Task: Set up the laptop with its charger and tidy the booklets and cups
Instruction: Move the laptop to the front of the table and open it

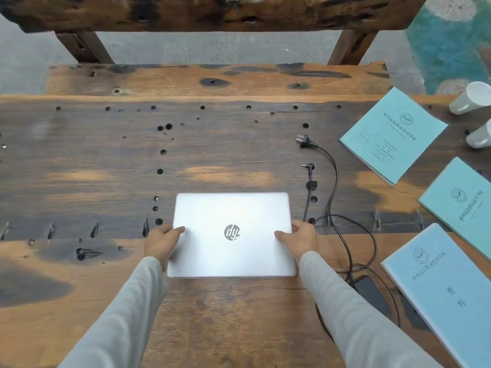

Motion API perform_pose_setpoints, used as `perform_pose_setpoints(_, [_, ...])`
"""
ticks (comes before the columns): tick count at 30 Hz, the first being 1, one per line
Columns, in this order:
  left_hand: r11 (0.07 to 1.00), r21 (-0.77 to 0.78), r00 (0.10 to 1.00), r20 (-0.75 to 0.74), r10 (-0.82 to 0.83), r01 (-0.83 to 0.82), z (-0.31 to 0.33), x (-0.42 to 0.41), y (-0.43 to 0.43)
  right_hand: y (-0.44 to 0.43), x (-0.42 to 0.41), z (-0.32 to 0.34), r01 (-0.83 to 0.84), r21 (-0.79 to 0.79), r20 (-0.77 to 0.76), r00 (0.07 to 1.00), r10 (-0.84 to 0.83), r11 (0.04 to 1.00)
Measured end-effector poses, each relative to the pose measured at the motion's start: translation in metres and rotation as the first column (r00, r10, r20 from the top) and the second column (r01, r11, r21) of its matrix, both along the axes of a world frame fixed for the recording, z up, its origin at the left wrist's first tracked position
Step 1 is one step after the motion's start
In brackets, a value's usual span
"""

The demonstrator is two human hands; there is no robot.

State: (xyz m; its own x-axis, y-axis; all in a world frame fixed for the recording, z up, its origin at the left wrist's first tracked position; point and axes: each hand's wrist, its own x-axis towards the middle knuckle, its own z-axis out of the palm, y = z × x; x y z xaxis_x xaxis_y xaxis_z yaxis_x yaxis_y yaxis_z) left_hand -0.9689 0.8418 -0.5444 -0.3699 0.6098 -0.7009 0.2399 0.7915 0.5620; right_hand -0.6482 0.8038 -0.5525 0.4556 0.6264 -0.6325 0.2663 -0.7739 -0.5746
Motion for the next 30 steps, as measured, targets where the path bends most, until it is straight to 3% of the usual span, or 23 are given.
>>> perform_pose_setpoints(8, [0.999, -0.001, 0.999, 0.018, -0.039, 0.039, 0.001, 0.002, 0.005, 0.005, 0.000, 0.000, 0.149, -0.029, 0.011, 0.989, -0.148, 0.988])
perform_pose_setpoints(23, [0.991, 0.036, 0.991, 0.025, -0.131, 0.130, 0.008, 0.007, -0.012, -0.001, 0.000, -0.002, -0.013, -0.032, 0.138, 0.990, 0.017, 0.999])
perform_pose_setpoints(30, [0.979, -0.026, 0.979, -0.032, -0.202, 0.201, 0.006, -0.004, -0.033, -0.040, -0.012, -0.002, -0.049, -0.032, 0.187, 0.981, 0.054, 0.998])
